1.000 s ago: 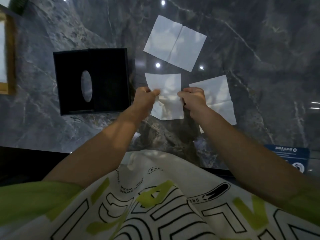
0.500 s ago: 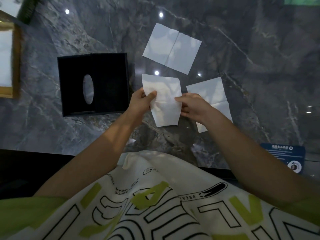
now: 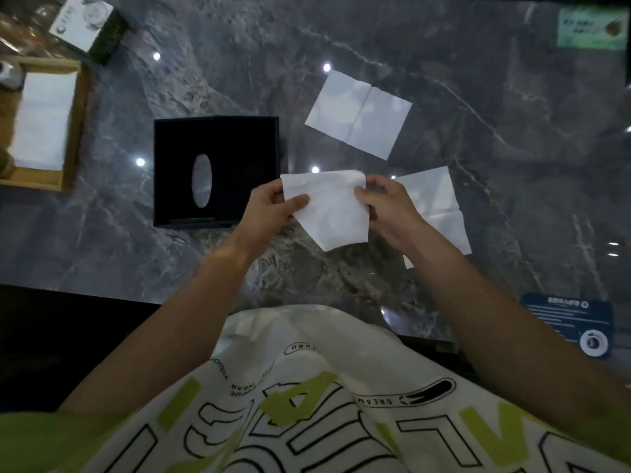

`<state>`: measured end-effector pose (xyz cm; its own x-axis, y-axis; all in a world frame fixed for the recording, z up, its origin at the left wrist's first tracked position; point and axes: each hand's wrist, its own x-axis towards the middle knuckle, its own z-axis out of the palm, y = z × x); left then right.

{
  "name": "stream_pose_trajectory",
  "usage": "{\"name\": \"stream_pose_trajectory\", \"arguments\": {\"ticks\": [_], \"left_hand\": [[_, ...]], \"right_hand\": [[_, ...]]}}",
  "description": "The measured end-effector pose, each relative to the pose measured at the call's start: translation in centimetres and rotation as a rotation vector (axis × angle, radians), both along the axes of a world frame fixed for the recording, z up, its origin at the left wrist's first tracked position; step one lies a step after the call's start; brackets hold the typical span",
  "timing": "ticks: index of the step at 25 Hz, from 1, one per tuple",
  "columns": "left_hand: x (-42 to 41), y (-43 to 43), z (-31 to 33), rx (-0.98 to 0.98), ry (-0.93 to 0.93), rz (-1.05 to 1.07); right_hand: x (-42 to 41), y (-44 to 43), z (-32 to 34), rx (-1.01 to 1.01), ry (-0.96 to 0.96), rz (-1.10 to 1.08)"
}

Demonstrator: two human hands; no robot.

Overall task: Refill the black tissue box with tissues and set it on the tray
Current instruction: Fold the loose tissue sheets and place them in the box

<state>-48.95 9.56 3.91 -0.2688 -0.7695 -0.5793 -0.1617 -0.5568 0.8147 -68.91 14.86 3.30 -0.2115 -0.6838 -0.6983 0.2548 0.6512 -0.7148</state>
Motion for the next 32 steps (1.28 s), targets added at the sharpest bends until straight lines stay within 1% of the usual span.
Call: {"name": "stream_pose_trajectory", "arguments": {"ticks": [5, 10, 12, 15, 20, 25, 32], "left_hand": [[4.3, -1.5, 1.1, -0.018, 0.060, 0.069], [10.3, -3.8, 1.0, -0.012, 0.033, 0.092], [13.7, -5.2, 1.1, -0.016, 0.037, 0.087], [19.0, -7.2, 0.9, -0.019, 0.103, 0.087], [24.1, -9.4, 1.1, -0.028, 0.130, 0.025], [26.3, -10.9, 2.2, -0.090, 0.129, -0.050], [25.6, -10.0, 3.0, -0.098, 0.168, 0.054]], "right_hand": [[3.7, -1.9, 1.1, -0.048, -0.005, -0.045], [9.3, -4.2, 2.1, -0.075, -0.037, -0.050], [12.3, -5.0, 2.2, -0.065, -0.046, -0.050], [16.9, -6.4, 2.5, -0.069, -0.098, -0.004], [21.4, -8.1, 3.1, -0.053, -0.132, -0.012], [22.9, -9.8, 4.6, -0.088, -0.113, 0.052], [21.4, -10.8, 6.3, -0.154, -0.219, 0.069]]}}
